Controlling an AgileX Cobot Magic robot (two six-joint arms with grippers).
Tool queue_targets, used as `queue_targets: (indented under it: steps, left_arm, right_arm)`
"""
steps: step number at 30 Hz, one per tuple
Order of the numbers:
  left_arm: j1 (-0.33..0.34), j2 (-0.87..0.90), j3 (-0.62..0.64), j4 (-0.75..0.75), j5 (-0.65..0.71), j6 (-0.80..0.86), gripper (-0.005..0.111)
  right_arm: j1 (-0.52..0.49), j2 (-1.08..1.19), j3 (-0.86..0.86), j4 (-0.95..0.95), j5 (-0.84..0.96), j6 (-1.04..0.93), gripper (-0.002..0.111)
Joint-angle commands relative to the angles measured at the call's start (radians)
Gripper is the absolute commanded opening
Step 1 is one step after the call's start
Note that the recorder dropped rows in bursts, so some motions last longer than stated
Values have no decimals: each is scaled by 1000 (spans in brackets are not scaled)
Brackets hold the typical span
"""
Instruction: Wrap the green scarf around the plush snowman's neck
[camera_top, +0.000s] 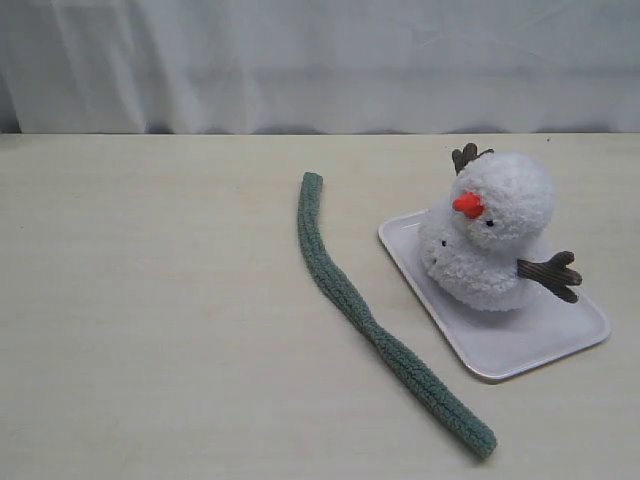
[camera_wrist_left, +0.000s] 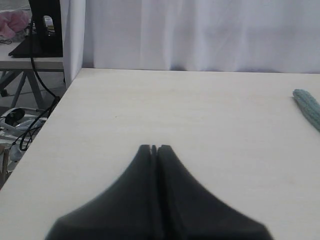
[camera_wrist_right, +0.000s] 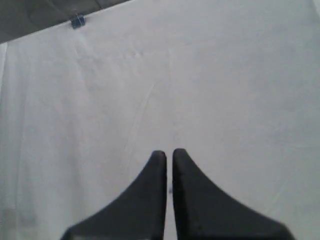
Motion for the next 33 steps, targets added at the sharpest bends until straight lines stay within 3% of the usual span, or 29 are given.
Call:
queue_targets:
  steps: [1, 4, 6, 7, 14, 15, 20, 22, 27, 29, 33]
  left_arm:
    - [1, -2, 4, -4, -9, 0, 0]
    - [1, -2, 4, -4, -9, 0, 0]
    - [1, -2, 4, -4, -9, 0, 0]
    - [1, -2, 4, -4, -9, 0, 0]
    - [1, -2, 4, -4, -9, 0, 0]
    - [1, -2, 4, -4, -9, 0, 0]
    - [1, -2, 4, -4, -9, 0, 0]
    - [1, -2, 4, -4, -9, 0, 0]
    - [1, -2, 4, -4, -9, 0, 0]
    - [1, -2, 4, -4, -9, 0, 0]
    - [1, -2, 4, -4, -9, 0, 0]
  right_arm:
    - [0, 105, -243, -110, 393, 11, 19]
    - [0, 273, -461, -90, 704, -88, 51]
    - [0, 386, -578, 70, 882, -334, 57]
    - [0, 426, -605, 132, 919, -396, 57]
    - [2, 840, -740, 1073, 1283, -1167, 57]
    - [21, 893, -740, 1107, 1286, -1203, 56]
    - [246, 1041, -740, 844, 1021, -1102, 56]
    - [408, 1125, -740, 567, 863, -894, 56]
    - [586, 1292, -761, 14, 841, -374, 56]
    - [625, 1361, -782, -67, 868, -285, 58]
    - [641, 1512, -852, -11, 870, -267, 63]
